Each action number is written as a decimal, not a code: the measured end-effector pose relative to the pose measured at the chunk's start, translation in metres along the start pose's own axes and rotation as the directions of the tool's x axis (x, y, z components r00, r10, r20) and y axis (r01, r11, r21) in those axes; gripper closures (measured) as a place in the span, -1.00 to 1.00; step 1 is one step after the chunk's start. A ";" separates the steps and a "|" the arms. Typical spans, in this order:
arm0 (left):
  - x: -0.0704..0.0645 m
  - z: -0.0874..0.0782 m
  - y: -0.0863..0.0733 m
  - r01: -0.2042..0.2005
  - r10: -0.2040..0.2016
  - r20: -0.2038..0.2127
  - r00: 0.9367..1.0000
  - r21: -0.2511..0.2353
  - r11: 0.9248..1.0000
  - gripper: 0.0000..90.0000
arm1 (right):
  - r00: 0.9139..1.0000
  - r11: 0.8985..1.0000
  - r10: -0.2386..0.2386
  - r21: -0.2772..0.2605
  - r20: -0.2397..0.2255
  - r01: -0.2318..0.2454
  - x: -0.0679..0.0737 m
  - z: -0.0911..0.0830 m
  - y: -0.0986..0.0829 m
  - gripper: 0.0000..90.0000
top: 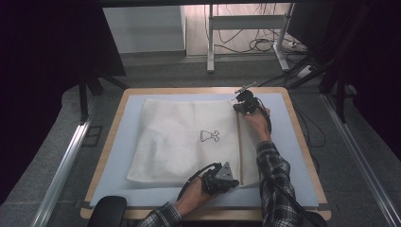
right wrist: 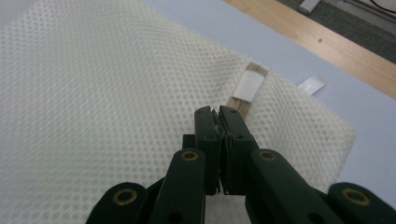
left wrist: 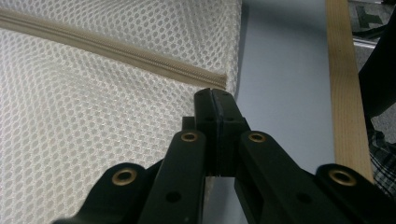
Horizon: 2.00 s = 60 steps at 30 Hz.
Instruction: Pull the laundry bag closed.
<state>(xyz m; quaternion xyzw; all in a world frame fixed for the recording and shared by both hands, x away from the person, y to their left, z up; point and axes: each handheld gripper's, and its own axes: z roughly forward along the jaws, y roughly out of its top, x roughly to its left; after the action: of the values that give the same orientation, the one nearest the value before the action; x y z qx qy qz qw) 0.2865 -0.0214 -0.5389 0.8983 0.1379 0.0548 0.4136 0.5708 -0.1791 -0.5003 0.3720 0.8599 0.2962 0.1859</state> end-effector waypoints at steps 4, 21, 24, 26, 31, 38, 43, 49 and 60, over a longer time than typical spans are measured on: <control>0.000 0.000 0.000 0.001 -0.001 0.001 1.000 0.000 1.000 1.00 | 1.000 1.000 0.018 -0.004 0.012 -0.018 -0.005 0.007 0.006 0.93; 0.006 0.000 0.000 0.024 -0.024 0.035 0.999 -0.006 1.000 0.99 | 0.996 0.998 0.056 -0.006 0.066 -0.056 -0.003 0.018 0.013 0.59; 0.008 -0.004 0.004 0.024 -0.024 0.020 1.000 -0.003 1.000 0.77 | 0.998 0.999 0.053 -0.014 0.040 -0.053 -0.001 0.011 0.007 0.37; 0.008 -0.008 0.006 0.024 -0.024 0.006 1.000 -0.010 1.000 0.64 | 0.998 0.998 0.054 -0.020 0.029 -0.054 0.001 0.006 0.004 0.24; 0.009 -0.010 0.007 0.041 -0.041 0.004 0.999 -0.010 0.999 0.19 | 0.998 0.997 0.063 -0.033 -0.004 -0.063 0.006 -0.010 -0.005 -0.08; 0.005 -0.007 0.008 0.021 -0.021 -0.013 1.000 0.015 1.000 -0.22 | 0.998 0.997 0.057 -0.053 -0.032 -0.059 0.014 -0.031 -0.029 -0.30; 0.005 -0.005 0.005 0.032 -0.032 -0.006 0.999 0.027 0.999 -0.39 | 0.999 0.998 0.043 -0.055 -0.021 -0.045 0.017 -0.040 -0.038 -0.49; 0.005 -0.009 0.001 0.040 -0.040 0.010 0.999 0.028 0.999 -0.56 | 0.998 0.997 0.049 -0.058 -0.027 -0.051 0.024 -0.052 -0.047 -0.65; 0.014 -0.021 -0.006 0.140 -0.140 0.016 0.990 0.003 0.990 -0.78 | 0.996 0.997 0.034 -0.070 -0.082 -0.040 0.048 -0.078 -0.064 -0.79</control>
<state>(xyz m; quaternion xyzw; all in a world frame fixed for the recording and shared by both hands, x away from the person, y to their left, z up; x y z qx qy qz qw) 0.2938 0.0015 -0.5302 0.8872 0.1973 0.0184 0.4166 0.4633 -0.2071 -0.4873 0.3687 0.8485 0.3449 0.1584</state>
